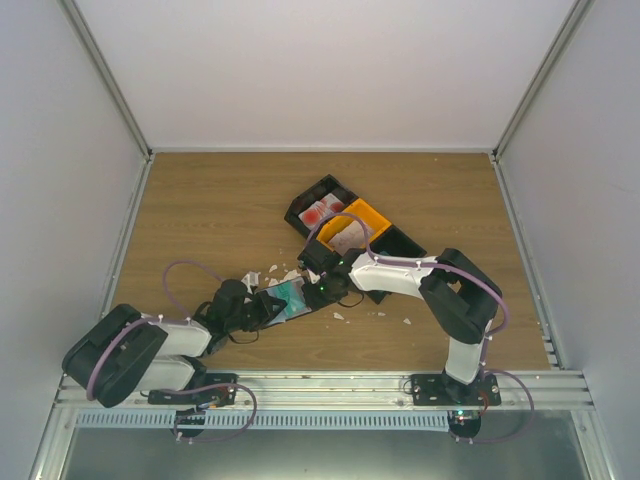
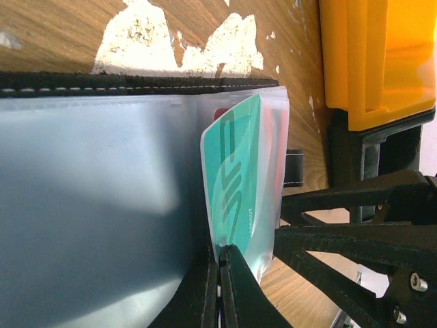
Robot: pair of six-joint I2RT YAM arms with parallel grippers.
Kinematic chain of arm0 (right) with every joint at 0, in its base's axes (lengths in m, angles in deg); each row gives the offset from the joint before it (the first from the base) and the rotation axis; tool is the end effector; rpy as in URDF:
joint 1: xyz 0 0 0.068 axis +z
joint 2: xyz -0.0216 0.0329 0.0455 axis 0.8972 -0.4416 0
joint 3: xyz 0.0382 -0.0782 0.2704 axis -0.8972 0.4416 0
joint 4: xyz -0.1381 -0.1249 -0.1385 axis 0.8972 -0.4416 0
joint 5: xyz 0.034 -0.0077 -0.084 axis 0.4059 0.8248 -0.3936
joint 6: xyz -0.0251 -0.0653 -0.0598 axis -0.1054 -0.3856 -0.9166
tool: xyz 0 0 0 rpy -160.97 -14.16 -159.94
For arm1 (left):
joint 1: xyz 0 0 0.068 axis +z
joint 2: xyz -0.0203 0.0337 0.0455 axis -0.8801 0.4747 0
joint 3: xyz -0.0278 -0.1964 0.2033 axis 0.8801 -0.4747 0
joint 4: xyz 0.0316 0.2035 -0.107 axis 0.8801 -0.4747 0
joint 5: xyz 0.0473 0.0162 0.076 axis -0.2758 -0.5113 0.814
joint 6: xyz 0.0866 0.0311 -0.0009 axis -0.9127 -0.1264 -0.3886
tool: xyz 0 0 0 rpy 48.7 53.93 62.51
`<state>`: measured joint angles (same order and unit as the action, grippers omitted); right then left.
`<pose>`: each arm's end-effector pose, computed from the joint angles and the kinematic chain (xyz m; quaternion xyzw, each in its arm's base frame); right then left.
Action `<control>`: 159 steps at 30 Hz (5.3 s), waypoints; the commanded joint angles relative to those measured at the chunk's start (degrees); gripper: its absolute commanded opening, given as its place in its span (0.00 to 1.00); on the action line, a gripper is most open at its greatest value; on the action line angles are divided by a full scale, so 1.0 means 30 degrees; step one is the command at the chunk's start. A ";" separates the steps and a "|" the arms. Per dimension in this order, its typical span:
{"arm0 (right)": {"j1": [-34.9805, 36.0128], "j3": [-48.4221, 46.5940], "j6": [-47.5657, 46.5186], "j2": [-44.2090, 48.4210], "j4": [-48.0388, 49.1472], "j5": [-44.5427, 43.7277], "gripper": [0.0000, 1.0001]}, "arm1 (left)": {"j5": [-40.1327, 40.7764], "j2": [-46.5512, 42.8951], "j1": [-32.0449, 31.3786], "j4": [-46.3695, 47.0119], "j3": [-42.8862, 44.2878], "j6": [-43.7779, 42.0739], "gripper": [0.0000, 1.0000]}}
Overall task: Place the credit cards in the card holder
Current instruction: Insert the credit card into the card holder.
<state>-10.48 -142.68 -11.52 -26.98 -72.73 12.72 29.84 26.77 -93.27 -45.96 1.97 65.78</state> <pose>0.1982 0.2860 0.1362 -0.2048 0.9610 0.1682 0.0792 0.1579 -0.1276 0.1123 -0.1826 0.8607 -0.4324 0.1972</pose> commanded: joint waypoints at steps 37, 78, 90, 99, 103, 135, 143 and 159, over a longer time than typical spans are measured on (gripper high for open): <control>-0.0076 0.0439 -0.0271 -0.0735 -0.0040 0.1341 0.42 | -0.1356 0.2914 -0.0299 -0.1253 0.1393 -0.2278 0.04; -0.0178 0.0377 0.0175 0.0658 0.0141 -0.0263 0.43 | -0.0744 0.0432 -0.0477 -0.4430 0.1493 -0.3133 0.10; 0.0301 -0.0698 -0.0805 -0.1001 -0.0860 0.0158 0.35 | -0.2938 0.2110 -0.0536 -0.2429 0.1884 -0.3554 0.10; 0.0281 -0.0703 -0.0342 -0.0560 -0.0967 -0.0693 0.35 | -0.2975 0.1780 -0.0572 -0.3067 0.2157 -0.3928 0.17; 0.0093 -0.0481 0.0071 -0.0025 -0.0872 -0.1229 0.36 | -0.2395 0.0410 -0.0565 -0.4725 0.2376 -0.4204 0.26; -0.0839 0.0589 -0.0129 0.0275 0.1277 0.2270 0.43 | -0.1361 0.2215 -0.0565 -0.7918 0.5237 -0.6615 0.08; -0.0836 0.0470 -0.0227 0.0245 0.1284 0.2266 0.43 | -0.2534 0.3068 -0.0567 -0.7630 0.5772 -0.7756 0.09; -0.1498 0.0434 -0.0331 0.5804 -0.0683 -0.3924 0.48 | -0.1323 -0.0156 -0.0565 -1.2104 0.7491 -0.9106 0.46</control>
<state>-13.60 -140.93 -11.46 -13.72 -72.08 7.50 23.30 29.65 -94.67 -77.48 21.99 40.17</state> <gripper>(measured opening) 0.478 0.428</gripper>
